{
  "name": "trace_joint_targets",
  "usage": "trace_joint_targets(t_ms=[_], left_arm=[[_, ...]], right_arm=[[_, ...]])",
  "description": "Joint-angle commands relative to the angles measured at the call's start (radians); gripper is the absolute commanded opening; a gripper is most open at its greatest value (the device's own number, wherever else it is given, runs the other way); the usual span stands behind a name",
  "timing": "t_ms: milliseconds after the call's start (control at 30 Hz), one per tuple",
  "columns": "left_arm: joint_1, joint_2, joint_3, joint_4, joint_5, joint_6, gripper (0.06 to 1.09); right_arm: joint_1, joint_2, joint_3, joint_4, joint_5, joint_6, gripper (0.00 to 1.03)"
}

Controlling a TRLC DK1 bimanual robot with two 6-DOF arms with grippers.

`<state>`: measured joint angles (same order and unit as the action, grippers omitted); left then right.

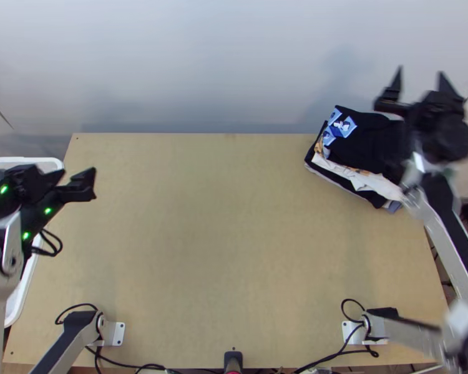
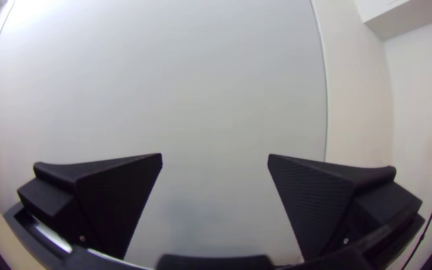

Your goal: Fold the t-shirt

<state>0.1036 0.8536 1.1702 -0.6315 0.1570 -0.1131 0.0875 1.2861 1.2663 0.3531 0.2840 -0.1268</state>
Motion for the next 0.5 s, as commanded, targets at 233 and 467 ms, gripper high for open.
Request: trace_joint_targets(t_ms=[233, 467], left_arm=[[0.18, -0.423, -0.336, 0.429, -0.071, 0.01, 1.05], [0.501, -0.337, -0.36, 0.474, -0.068, 0.035, 1.05]], right_arm=[[0.038, -0.921, -0.386, -0.302, 0.007, 0.115, 0.98], [0.038, -1.056, -0.429, -0.442, 0.006, 0.158, 0.98]])
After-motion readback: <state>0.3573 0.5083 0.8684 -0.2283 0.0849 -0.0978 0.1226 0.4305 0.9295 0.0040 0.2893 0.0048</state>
